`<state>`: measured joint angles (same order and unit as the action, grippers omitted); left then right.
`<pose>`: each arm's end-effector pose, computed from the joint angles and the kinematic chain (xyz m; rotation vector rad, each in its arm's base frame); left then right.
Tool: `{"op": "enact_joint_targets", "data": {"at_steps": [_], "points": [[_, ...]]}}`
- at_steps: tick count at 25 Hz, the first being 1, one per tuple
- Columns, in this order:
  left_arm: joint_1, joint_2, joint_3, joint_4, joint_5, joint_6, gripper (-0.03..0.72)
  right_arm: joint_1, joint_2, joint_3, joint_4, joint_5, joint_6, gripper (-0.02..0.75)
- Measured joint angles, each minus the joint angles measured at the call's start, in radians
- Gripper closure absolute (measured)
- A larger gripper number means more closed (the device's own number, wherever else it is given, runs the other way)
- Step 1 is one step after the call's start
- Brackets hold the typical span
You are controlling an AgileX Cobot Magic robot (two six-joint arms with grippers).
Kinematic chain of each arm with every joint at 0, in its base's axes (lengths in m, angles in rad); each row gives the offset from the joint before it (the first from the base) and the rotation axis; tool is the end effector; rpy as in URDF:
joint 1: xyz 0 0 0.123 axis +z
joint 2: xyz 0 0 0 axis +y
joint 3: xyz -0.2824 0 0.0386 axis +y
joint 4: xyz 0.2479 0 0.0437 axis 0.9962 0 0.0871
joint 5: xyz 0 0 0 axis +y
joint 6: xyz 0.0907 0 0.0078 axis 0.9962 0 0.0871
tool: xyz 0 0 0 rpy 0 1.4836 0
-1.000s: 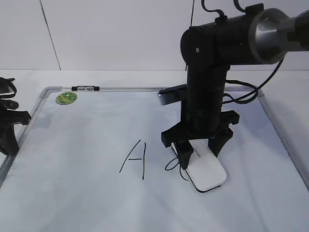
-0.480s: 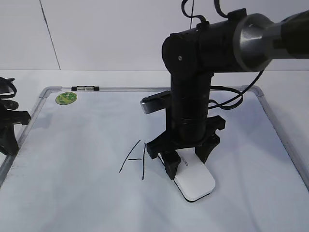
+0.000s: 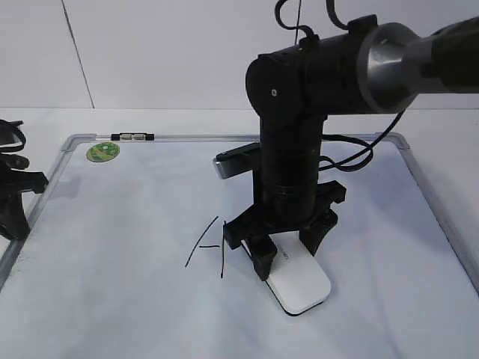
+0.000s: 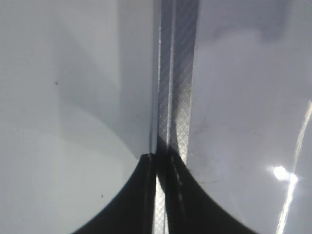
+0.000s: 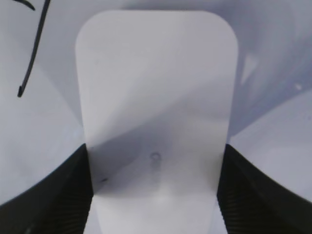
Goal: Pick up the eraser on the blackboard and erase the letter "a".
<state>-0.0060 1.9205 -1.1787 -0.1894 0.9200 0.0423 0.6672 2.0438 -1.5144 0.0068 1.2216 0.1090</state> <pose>0.3455 -0.0157 0.1498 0.1048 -3.1299 0.2360 0.3064 0.2421 0.1787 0.8372 -2.9358 0.0449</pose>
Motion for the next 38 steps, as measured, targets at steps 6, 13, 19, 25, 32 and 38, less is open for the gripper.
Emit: {"op": "enact_joint_targets", "data": {"at_steps": [6, 13, 19, 25, 32, 38], "points": [[0.0, 0.0, 0.0, -0.002, 0.0, 0.0, 0.673, -0.041, 0.0, 0.0, 0.026, 0.0, 0.0, 0.206], [0.0, 0.0, 0.0, -0.002, 0.0, 0.0, 0.673, -0.127, 0.0, -0.004, 0.05, 0.0, 0.0, 0.206], [0.0, 0.0, 0.0, -0.004, 0.0, 0.0, 0.673, -0.147, 0.0, -0.004, 0.048, 0.0, 0.002, 0.206], [0.0, 0.0, 0.0, -0.004, 0.0, 0.0, 0.673, -0.108, 0.0, -0.004, 0.028, 0.0, 0.009, 0.206], [0.0, 0.0, 0.0, -0.004, 0.0, 0.0, 0.673, -0.015, 0.006, -0.006, -0.015, 0.0, 0.012, 0.206], [0.0, 0.0, 0.0, -0.004, 0.0, 0.0, 0.673, 0.024, 0.006, -0.006, -0.007, 0.0, 0.01, 0.206]]}}
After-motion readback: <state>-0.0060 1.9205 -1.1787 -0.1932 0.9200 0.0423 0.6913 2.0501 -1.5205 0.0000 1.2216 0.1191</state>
